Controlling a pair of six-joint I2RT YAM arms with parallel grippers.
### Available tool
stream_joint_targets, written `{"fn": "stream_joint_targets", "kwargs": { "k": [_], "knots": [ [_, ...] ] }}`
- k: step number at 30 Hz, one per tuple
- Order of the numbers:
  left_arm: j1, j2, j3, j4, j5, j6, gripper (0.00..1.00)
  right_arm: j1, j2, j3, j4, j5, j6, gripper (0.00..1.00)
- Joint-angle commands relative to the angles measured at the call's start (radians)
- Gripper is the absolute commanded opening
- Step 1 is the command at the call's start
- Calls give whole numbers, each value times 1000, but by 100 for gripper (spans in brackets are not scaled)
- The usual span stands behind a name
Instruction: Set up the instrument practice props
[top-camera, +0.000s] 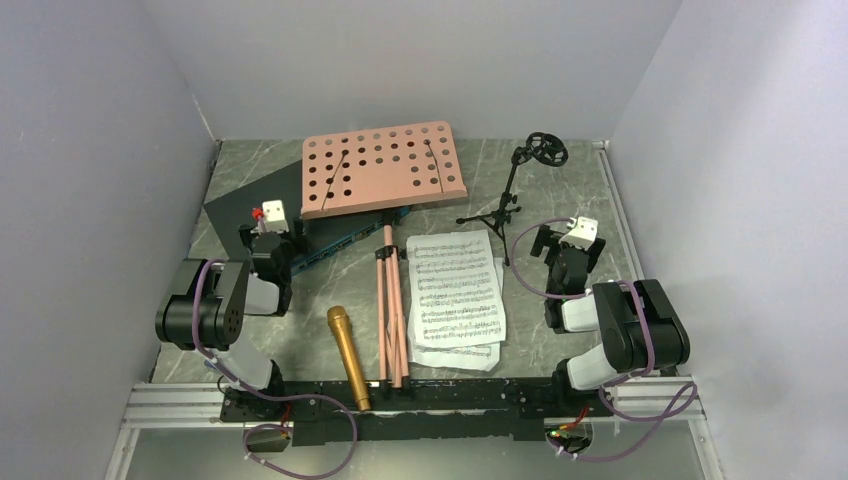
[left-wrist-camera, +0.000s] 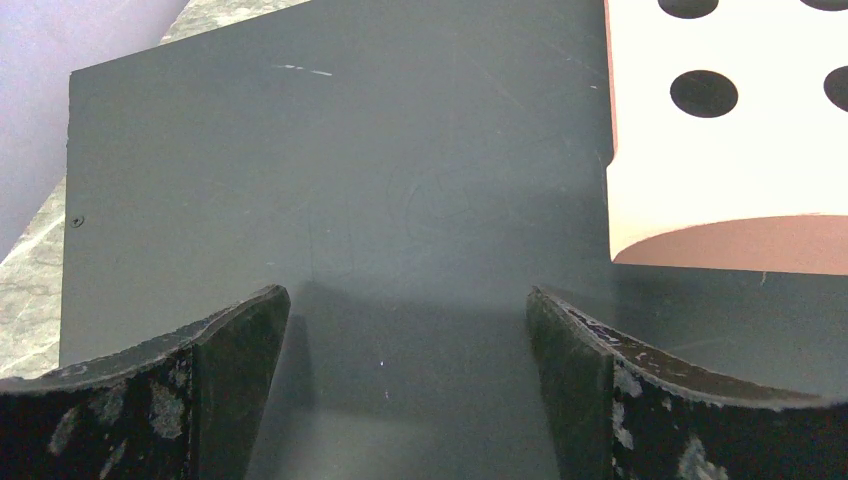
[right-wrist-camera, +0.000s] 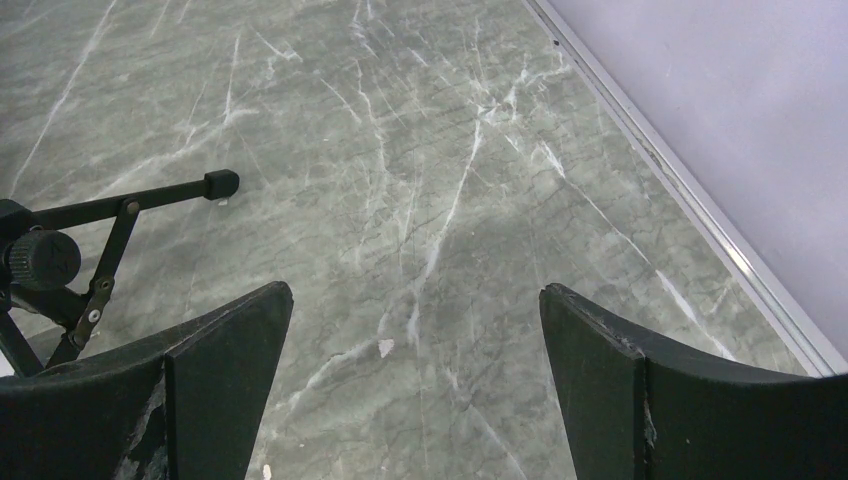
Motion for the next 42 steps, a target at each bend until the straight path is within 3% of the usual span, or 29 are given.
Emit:
{"fn": "stream_joint_targets", "kwargs": {
  "k": [1, 12, 16, 18, 20, 23, 25, 28, 31, 35, 39, 42],
  "knots": [
    [4, 6, 6, -34, -8, -4, 94, 2, 2, 21, 37, -1, -11, 100],
    [5, 6, 7, -38, -7, -5, 94, 3, 0, 16, 45, 4, -13, 100],
    [10, -1, 6, -30, -35, -9, 94, 32, -90, -34, 84, 101, -21, 100],
    [13, -62, 12, -119, -64, -51, 94, 51, -240, -36, -38, 117, -25, 100],
    [-5, -124, 15, -128, -168, -36, 94, 51, -412, 13, -292, 116, 70, 100],
    [-6, -364, 117, -640, -362, -306, 94, 51, -597, 68, -562, 85, 138, 100],
    [1, -497, 134, -831, -397, -429, 94, 51, -699, 71, -658, 60, 173, 100],
    [7, -689, 77, -773, -250, -357, 94, 52, -807, 76, -762, 24, 213, 100],
    [12, -762, 166, -951, -133, -390, 94, 52, -879, 105, -869, 19, 273, 100],
    [13, -689, 352, -1241, 40, -381, 94, 50, -894, 202, -1055, 67, 443, 100],
    [13, -593, 444, -1317, 289, -337, 94, 47, -861, 304, -1230, 85, 581, 100],
    [14, -526, 482, -1340, 389, -361, 94, 41, -818, 370, -1256, 3, 566, 100]
  ]
}}
